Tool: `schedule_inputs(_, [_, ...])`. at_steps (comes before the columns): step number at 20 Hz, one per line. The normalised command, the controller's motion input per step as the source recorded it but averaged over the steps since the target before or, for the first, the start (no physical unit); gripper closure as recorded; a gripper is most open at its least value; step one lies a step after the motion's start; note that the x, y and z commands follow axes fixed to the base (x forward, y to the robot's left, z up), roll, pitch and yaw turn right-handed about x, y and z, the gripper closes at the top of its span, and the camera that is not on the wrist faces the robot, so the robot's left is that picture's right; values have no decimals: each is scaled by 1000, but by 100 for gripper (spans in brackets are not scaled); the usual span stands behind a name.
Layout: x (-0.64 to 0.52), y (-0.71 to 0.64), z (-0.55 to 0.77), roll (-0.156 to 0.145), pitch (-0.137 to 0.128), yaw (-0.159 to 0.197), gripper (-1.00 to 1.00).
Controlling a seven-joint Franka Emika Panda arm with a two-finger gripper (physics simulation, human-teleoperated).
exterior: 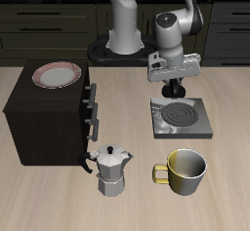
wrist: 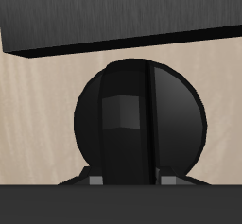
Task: Turn off the flat stove
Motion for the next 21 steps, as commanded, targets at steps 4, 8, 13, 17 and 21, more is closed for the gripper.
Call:
schedule_inputs(4, [172,-7,-89,-18,56,-67,100])
schedule_inputs(8, [39,19,25,-31,-3,-55,100])
schedule_inputs(13, [-3,133,18,-9,6,-57,100])
schedule_inputs(17, [41,174,10,2,30,-75,100])
schedule_inputs(21, [10,57,82,-27,-3,-49,100])
